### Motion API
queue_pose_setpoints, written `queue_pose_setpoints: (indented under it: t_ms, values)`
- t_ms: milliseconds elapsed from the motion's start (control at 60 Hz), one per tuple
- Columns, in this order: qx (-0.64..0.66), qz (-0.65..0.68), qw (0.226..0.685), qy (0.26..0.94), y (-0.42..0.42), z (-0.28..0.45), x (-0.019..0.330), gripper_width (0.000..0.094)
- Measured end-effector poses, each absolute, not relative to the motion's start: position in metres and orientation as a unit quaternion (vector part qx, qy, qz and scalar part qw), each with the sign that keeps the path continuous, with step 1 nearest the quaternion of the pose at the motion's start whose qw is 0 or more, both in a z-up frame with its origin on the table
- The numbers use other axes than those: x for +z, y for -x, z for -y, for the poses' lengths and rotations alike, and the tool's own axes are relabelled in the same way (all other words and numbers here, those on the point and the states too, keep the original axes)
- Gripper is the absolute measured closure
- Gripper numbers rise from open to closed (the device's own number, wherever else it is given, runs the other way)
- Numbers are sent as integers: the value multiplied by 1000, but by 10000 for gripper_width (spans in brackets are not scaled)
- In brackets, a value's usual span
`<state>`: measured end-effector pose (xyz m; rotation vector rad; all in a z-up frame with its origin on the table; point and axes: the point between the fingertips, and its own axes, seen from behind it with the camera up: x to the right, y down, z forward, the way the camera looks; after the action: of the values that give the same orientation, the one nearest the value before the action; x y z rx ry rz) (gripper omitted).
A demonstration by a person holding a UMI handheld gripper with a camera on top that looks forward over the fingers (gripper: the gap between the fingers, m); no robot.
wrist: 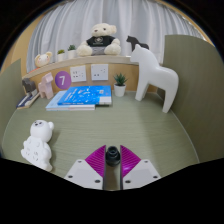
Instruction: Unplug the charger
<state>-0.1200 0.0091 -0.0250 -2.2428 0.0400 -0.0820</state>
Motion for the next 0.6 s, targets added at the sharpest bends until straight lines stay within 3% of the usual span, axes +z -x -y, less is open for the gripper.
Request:
queue_pose_setpoints:
  t_ms: [67,167,217,300,400,600]
  values:
    - [-42,-7,419,907,117,-4,-30,671]
    - [-52,13,408,911,115,3,-22,360]
    - [-42,20,419,907,120,6,-5,263]
    - [-37,38,446,893,123,11,30,212]
    - [-30,49,470,881,122,28,80,89]
    - [-5,55,512,857,112,81,163,84]
